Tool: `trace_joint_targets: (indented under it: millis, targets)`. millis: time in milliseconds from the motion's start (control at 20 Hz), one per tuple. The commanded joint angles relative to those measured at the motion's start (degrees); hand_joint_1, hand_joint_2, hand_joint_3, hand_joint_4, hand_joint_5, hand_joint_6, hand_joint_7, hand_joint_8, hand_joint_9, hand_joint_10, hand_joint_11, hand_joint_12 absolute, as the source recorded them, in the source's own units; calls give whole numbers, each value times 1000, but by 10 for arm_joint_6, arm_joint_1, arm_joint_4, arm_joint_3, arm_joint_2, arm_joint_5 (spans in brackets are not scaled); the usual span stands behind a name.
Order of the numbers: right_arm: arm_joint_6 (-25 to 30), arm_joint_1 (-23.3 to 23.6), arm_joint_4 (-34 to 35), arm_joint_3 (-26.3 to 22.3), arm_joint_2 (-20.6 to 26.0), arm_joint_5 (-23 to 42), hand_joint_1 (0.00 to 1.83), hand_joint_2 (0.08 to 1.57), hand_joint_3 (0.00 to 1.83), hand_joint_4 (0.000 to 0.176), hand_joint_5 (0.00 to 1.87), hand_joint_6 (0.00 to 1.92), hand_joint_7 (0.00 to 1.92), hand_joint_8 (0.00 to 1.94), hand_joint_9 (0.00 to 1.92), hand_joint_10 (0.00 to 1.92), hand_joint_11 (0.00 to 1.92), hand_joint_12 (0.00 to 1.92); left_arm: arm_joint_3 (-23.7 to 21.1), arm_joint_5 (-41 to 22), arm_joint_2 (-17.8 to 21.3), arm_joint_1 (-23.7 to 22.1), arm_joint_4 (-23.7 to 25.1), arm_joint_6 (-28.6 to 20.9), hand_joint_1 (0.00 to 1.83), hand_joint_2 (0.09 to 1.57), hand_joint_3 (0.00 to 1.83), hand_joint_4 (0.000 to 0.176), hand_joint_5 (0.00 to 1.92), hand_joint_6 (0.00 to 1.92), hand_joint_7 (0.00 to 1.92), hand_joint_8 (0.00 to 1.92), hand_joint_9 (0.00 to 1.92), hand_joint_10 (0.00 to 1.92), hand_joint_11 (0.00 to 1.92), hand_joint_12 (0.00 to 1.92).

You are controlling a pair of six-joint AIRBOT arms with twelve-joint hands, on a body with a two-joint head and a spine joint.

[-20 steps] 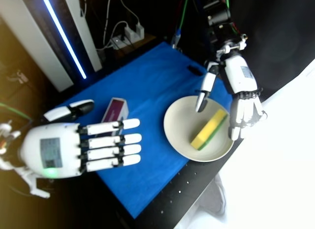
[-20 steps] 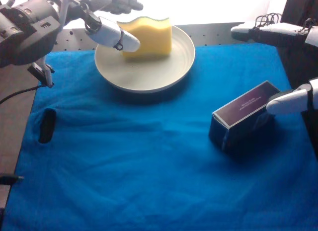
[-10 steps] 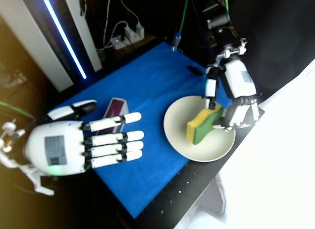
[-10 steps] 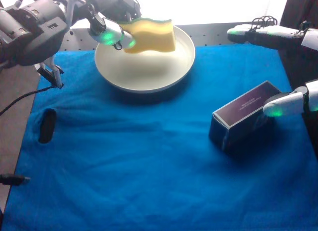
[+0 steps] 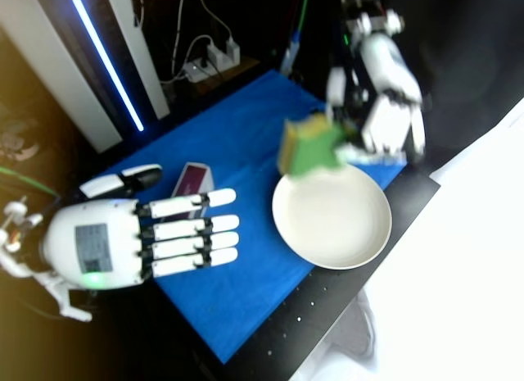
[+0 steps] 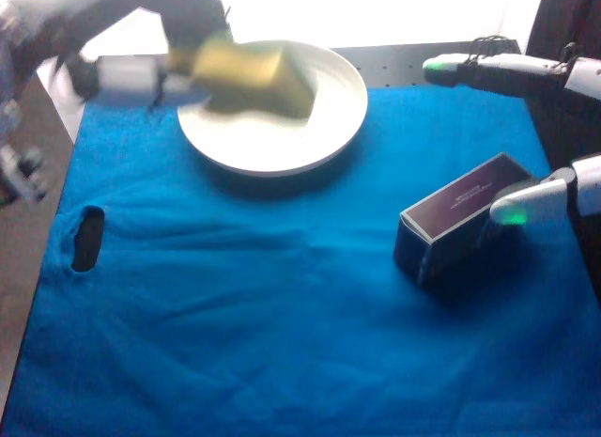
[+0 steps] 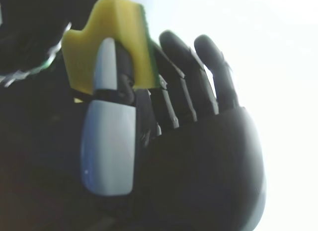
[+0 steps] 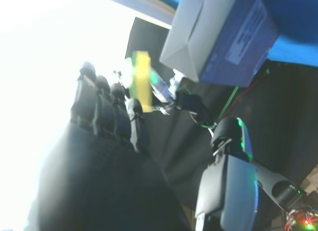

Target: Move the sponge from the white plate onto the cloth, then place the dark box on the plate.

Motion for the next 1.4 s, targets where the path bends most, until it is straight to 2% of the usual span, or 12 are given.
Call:
trace_joint_targets:
  millis: [0, 100, 350, 400, 450, 550, 700, 950, 1100, 1200, 1300, 1350]
  targets:
    - [4, 11, 31, -2, 0, 62, 831, 852, 0, 86, 181, 11, 141, 5, 135, 17, 229, 82, -17, -81, 16, 13, -13, -2, 1248, 1087, 0, 0, 1054, 742, 1032, 1054, 914, 836, 698, 1372]
    - [4, 11, 32, -3, 0, 62, 816, 835, 0, 107, 191, 11, 154, 8, 96, 0, 102, 28, -80, -113, 65, 78, -26, 5, 1270, 1079, 1, 0, 1056, 687, 1067, 1064, 933, 1028, 717, 1467]
    - [4, 11, 38, 2, 0, 61, 935, 845, 0, 124, 169, 0, 126, 0, 126, 4, 191, 59, -121, -132, 70, 190, -102, 28, 1261, 1052, 0, 0, 1195, 548, 1058, 972, 1088, 717, 922, 1231]
    - [4, 11, 37, 6, 0, 61, 942, 865, 5, 139, 148, 0, 87, 0, 71, 0, 134, 34, -121, -126, 63, 201, -109, 28, 1359, 1074, 1, 0, 1144, 612, 976, 1016, 975, 1070, 835, 1275]
    - [5, 11, 36, 8, 0, 59, 916, 870, 7, 143, 143, 0, 79, 0, 46, 0, 80, 9, -122, -126, 58, 212, -119, 27, 1220, 1075, 8, 0, 1055, 823, 869, 600, 797, 814, 601, 1289]
    - [5, 11, 30, 12, 0, 55, 898, 848, 0, 121, 165, 8, 86, 3, 44, 1, 57, 0, -127, -140, 57, 228, -135, 27, 1119, 919, 0, 0, 700, 87, 621, 58, 568, 236, 260, 1091]
    - [5, 11, 14, 18, 0, 37, 931, 823, 0, 103, 153, 1, 74, 0, 43, 6, 72, 17, -141, -174, 61, 252, -153, 26, 1020, 904, 0, 0, 613, 0, 452, 0, 464, 9, 42, 1116]
    - [5, 23, -34, 25, -7, -18, 996, 816, 0, 138, 152, 0, 105, 8, 77, 13, 102, 33, -161, -241, 69, 283, -186, 25, 1043, 905, 0, 6, 552, 0, 322, 0, 276, 1, 0, 812]
    - [4, 46, -90, 30, -15, -64, 954, 848, 9, 175, 145, 0, 99, 0, 80, 6, 84, 30, -165, -259, 69, 294, -197, 25, 969, 912, 1, 28, 553, 1, 345, 4, 307, 8, 0, 917]
    - [4, 48, -99, 32, -18, -68, 949, 912, 5, 146, 217, 7, 200, 13, 178, 0, 70, 244, -165, -259, 67, 295, -200, 26, 978, 913, 0, 13, 545, 0, 348, 1, 320, 7, 0, 964]
    - [4, 49, -106, 32, -19, -71, 1047, 997, 0, 13, 444, 6, 524, 12, 469, 14, 107, 827, -168, -265, 65, 302, -206, 26, 980, 916, 1, 36, 527, 0, 343, 1, 310, 1, 0, 915]
    - [4, 52, -109, 32, -20, -70, 1219, 1171, 0, 0, 822, 737, 824, 1148, 819, 255, 411, 1278, -172, -273, 64, 313, -213, 26, 958, 903, 0, 40, 525, 0, 355, 4, 324, 5, 0, 1002]
